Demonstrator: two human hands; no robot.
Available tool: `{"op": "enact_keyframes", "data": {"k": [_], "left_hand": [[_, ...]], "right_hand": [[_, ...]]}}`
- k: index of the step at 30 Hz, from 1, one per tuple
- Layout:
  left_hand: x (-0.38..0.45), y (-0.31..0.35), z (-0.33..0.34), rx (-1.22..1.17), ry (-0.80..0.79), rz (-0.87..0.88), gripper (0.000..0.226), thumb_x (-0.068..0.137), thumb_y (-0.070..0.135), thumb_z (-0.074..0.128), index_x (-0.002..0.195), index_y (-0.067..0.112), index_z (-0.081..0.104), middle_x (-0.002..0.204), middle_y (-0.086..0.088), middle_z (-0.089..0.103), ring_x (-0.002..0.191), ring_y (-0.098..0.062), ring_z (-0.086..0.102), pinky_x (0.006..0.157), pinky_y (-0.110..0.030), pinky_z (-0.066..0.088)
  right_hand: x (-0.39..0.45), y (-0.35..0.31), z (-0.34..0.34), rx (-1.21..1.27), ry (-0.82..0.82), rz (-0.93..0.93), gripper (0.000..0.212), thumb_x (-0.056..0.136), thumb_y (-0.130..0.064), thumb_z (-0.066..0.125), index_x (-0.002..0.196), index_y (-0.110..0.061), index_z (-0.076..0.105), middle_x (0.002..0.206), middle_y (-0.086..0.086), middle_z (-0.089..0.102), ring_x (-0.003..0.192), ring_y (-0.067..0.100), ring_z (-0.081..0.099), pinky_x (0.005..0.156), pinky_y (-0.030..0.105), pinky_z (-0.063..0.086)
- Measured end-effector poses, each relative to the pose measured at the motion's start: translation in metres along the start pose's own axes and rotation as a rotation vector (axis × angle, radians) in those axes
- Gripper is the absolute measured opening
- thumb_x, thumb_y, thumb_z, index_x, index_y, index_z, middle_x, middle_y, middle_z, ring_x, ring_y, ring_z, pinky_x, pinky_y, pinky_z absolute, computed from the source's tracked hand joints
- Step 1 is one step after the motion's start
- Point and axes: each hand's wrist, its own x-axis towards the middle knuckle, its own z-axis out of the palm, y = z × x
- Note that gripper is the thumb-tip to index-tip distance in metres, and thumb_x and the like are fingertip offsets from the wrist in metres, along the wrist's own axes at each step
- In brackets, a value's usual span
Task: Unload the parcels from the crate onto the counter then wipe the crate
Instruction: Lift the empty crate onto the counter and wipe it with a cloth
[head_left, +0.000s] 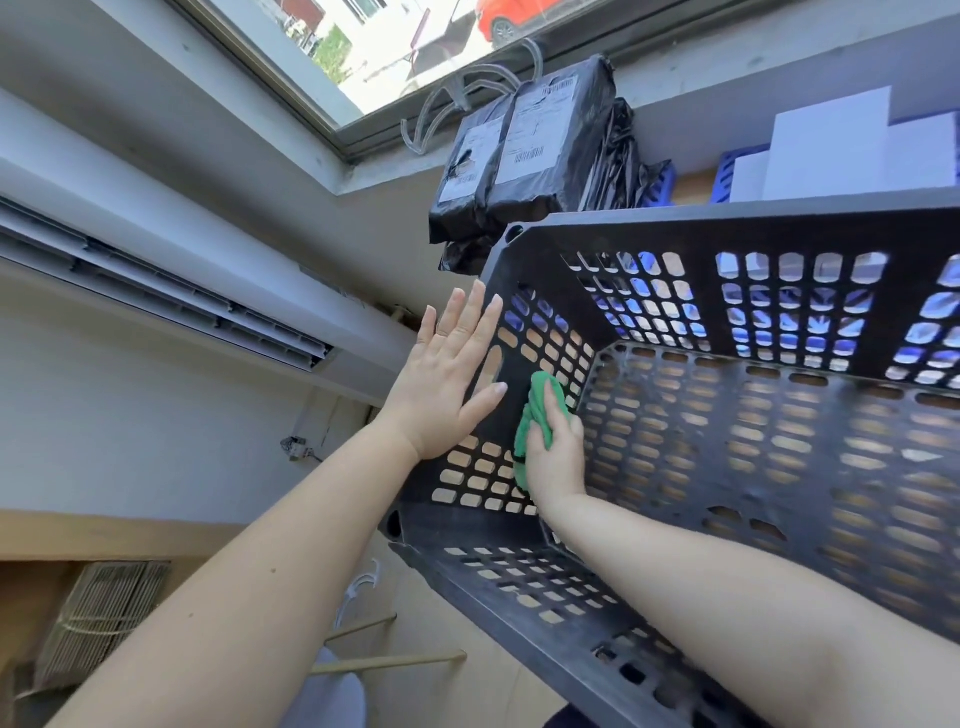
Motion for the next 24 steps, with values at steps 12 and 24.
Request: {"op": "enact_keyframes", "data": {"k": [12, 24], "left_hand": [[-0.002, 0.001, 0.000, -0.082, 0.072, -0.017, 0.072, 0.097, 0.047, 0.028, 0.158, 0.016, 0.006, 0.165, -0.004, -0.007, 0.151, -0.020, -0.016, 0.122, -0.040, -0.012], [-0.001, -0.001, 0.002, -0.115, 0.063, -0.010, 0.071, 0.097, 0.049, 0.027, 0.158, 0.020, 0.004, 0.165, -0.001, -0.010, 0.149, -0.017, -0.021, 0.121, -0.040, -0.013]], "right_hand": [[-0.025, 0.003, 0.008, -0.230, -0.199, -0.313, 0.070, 0.100, -0.013, 0.051, 0.151, -0.042, 0.014, 0.131, 0.004, 0.036, 0.119, 0.010, 0.040, 0.102, 0.006, 0.023], [0.012, 0.048, -0.031, -0.447, -0.157, 0.033, 0.056, 0.101, -0.011, 0.046, 0.151, -0.031, 0.033, 0.120, -0.009, 0.039, 0.106, 0.013, 0.048, 0.086, 0.001, 0.028]]}}
